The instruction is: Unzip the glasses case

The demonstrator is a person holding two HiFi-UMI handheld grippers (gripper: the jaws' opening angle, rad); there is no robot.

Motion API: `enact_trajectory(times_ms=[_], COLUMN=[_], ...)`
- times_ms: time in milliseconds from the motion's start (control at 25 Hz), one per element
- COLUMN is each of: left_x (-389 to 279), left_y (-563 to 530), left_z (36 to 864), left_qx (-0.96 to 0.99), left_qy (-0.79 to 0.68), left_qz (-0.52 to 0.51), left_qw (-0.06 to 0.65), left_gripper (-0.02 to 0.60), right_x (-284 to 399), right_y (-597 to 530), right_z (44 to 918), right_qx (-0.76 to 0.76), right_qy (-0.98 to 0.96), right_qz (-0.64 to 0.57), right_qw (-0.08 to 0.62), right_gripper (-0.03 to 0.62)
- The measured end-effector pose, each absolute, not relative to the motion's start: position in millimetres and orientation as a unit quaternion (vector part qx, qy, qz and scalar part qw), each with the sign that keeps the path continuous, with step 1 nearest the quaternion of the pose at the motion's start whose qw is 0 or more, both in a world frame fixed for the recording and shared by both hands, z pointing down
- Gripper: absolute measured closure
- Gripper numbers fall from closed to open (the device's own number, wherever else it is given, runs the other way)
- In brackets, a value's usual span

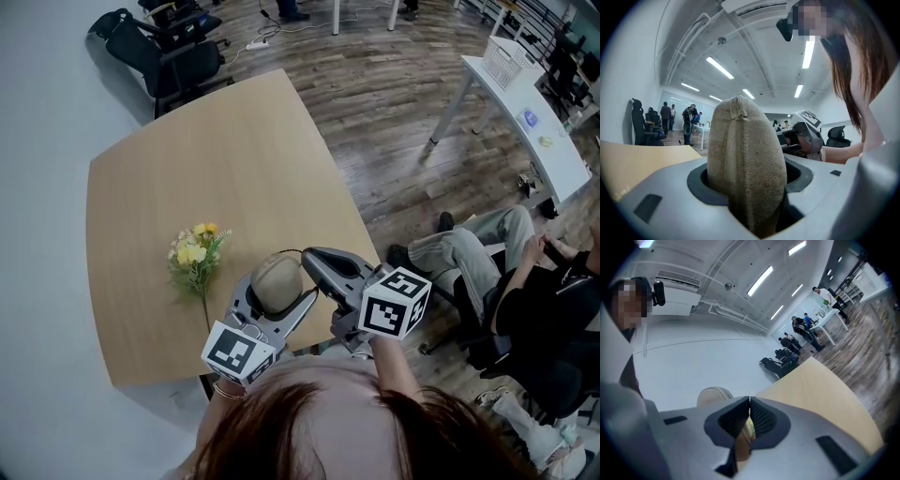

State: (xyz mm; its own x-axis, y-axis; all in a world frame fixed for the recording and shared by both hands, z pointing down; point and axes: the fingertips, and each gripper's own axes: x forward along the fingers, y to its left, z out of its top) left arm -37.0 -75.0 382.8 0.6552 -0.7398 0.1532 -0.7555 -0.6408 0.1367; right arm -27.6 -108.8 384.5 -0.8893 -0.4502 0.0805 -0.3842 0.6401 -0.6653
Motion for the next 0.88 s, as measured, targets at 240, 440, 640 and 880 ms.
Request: enact_trajectory(times_ms=[240, 440, 640, 880], left_x=[-36, -36, -38, -41], left_y=[-75, -76, -74, -72], left_z=[378, 375, 374, 365], left_qx=[0.905, 0.907, 0.909, 0.912], left_qy=[-0.412, -0.409, -0.405, -0.391], left_qz=[0.036, 0.021, 0.012, -0.027], left_qw=[0.097, 0.099, 0.103, 0.121], left_gripper=[0.282, 0.282, 0.282, 0.282], right_x=[-26, -26, -27, -29], right_y=[-108, -108, -106, -102], right_z=[381, 384, 383, 379], right_qx=[-0.232, -0.232, -0.227, -0.217], right_qy=[0.904, 0.903, 0.903, 0.903], right_qz=[-0.356, -0.359, -0.361, -0.367], right_qw=[0.046, 0.045, 0.045, 0.05], right_gripper=[0.576, 0.576, 0.576, 0.576])
